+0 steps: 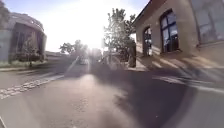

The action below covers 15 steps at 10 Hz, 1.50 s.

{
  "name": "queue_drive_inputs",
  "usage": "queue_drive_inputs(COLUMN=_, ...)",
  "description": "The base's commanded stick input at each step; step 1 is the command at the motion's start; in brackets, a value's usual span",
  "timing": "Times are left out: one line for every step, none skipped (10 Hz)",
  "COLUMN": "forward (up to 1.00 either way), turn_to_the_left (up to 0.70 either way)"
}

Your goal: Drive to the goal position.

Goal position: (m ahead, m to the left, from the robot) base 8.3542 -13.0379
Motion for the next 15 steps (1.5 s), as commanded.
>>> queue_drive_inputs(forward=0.00, turn_to_the_left=0.00)
queue_drive_inputs(forward=0.00, turn_to_the_left=0.00)
queue_drive_inputs(forward=0.00, turn_to_the_left=0.00)
queue_drive_inputs(forward=0.00, turn_to_the_left=0.00)
queue_drive_inputs(forward=0.04, turn_to_the_left=0.00)
queue_drive_inputs(forward=0.10, turn_to_the_left=0.00)
queue_drive_inputs(forward=0.17, turn_to_the_left=0.00)
queue_drive_inputs(forward=0.24, turn_to_the_left=0.00)
queue_drive_inputs(forward=0.30, turn_to_the_left=0.00)
queue_drive_inputs(forward=0.37, turn_to_the_left=0.00)
queue_drive_inputs(forward=0.44, turn_to_the_left=0.00)
queue_drive_inputs(forward=0.50, turn_to_the_left=0.00)
queue_drive_inputs(forward=0.57, turn_to_the_left=0.00)
queue_drive_inputs(forward=0.64, turn_to_the_left=0.00)
queue_drive_inputs(forward=0.70, turn_to_the_left=0.00)
